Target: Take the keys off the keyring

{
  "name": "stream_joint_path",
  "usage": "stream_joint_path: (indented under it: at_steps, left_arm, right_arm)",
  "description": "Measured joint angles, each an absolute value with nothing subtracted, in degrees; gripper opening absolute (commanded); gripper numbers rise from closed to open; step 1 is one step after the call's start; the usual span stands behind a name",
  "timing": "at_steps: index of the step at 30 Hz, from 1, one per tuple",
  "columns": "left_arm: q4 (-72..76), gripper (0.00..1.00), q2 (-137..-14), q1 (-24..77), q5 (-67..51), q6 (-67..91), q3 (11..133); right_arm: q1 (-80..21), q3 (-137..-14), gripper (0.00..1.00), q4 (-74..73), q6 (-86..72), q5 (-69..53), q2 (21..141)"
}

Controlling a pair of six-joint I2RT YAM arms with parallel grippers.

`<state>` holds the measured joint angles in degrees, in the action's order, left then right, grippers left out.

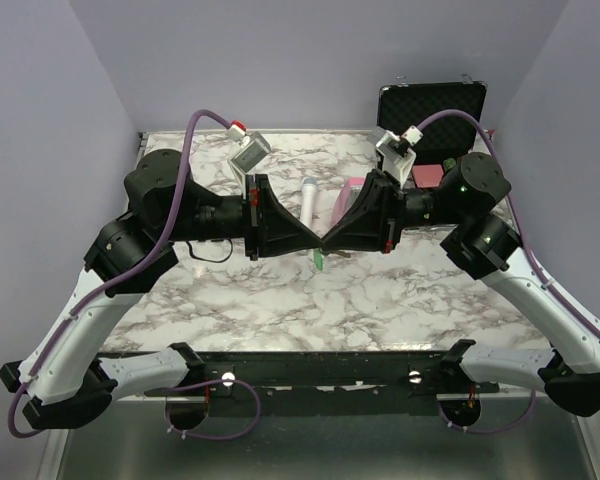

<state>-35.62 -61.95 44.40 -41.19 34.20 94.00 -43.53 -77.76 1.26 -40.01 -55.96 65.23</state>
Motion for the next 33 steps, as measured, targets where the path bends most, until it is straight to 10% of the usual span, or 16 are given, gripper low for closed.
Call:
stream_joint_path:
  at_steps: [33]
  left_arm:
    - [-17.3, 0.00, -61.5, 59.4, -13.0, 40.7, 95.5]
  right_arm:
    - [-43.5, -76.2, 0.01, 31.2, -55.0, -44.9, 64.1]
